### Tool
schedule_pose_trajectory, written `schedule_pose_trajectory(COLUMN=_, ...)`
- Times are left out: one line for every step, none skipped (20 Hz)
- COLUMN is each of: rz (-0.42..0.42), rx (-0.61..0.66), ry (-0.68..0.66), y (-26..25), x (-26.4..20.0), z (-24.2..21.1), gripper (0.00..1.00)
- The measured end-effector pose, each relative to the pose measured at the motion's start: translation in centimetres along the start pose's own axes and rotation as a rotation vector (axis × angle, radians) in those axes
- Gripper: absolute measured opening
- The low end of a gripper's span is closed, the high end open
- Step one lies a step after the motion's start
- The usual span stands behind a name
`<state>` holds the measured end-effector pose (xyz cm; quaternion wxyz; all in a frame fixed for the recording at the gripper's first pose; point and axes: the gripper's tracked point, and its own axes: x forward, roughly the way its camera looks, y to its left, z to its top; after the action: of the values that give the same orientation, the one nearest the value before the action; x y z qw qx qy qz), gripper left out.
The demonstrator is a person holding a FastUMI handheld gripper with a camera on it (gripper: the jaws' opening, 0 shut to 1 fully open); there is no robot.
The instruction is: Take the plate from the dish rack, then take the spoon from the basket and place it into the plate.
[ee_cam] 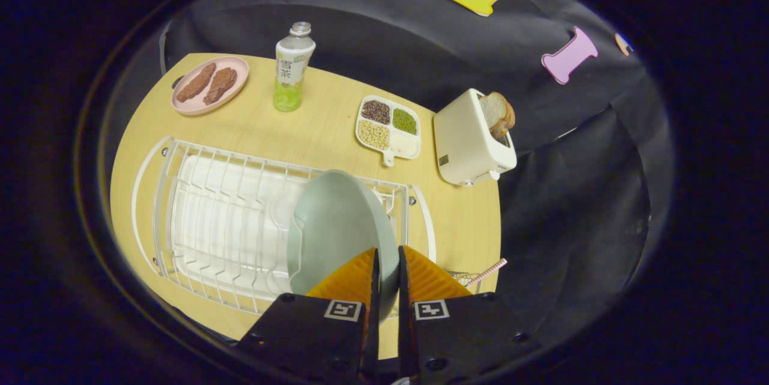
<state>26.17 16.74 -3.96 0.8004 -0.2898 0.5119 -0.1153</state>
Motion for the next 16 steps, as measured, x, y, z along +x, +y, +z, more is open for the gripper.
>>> schedule_pose_trajectory(rz=-0.022, rx=0.006, ry=-0.004, y=0.3, x=-0.3, z=0.0, gripper=0.18)
schedule_pose_trajectory(rz=-0.039, rx=0.017, ry=-0.003, y=0.5, x=-0.6, z=-0.1, gripper=0.17)
schedule_pose_trajectory(rz=-0.053, rx=0.024, ry=-0.011, y=0.8, x=-0.8, z=0.0, gripper=0.17)
schedule_pose_trajectory(rz=-0.068, rx=0.032, ry=-0.012, y=1.0, x=-1.1, z=-0.1, gripper=0.16)
schedule_pose_trajectory(rz=-0.082, rx=0.038, ry=-0.017, y=1.1, x=-1.2, z=0.0, gripper=0.15)
schedule_pose_trajectory(rz=-0.103, rx=0.047, ry=-0.02, y=1.3, x=-1.5, z=-0.2, gripper=0.14)
schedule_pose_trajectory(rz=-0.123, rx=0.059, ry=-0.025, y=1.5, x=-1.7, z=-0.3, gripper=0.13)
schedule_pose_trajectory(rz=-0.144, rx=0.055, ry=-0.033, y=1.6, x=-2.0, z=-0.3, gripper=0.13)
schedule_pose_trajectory(rz=-0.168, rx=0.049, ry=-0.037, y=1.7, x=-2.3, z=-0.5, gripper=0.13)
schedule_pose_trajectory(rz=-0.189, rx=0.047, ry=-0.049, y=1.9, x=-2.8, z=-0.5, gripper=0.13)
schedule_pose_trajectory(rz=-0.203, rx=0.046, ry=-0.063, y=2.2, x=-3.2, z=-0.4, gripper=0.13)
schedule_pose_trajectory(rz=-0.232, rx=0.041, ry=-0.076, y=2.2, x=-3.6, z=-0.5, gripper=0.12)
schedule_pose_trajectory(rz=-0.247, rx=0.046, ry=-0.09, y=2.2, x=-3.9, z=-0.5, gripper=0.13)
schedule_pose_trajectory(rz=-0.251, rx=0.055, ry=-0.094, y=2.5, x=-3.9, z=-0.6, gripper=0.13)
schedule_pose_trajectory(rz=-0.264, rx=0.057, ry=-0.095, y=2.3, x=-4.0, z=-0.8, gripper=0.13)
schedule_pose_trajectory(rz=-0.273, rx=0.056, ry=-0.096, y=2.2, x=-4.0, z=-0.9, gripper=0.12)
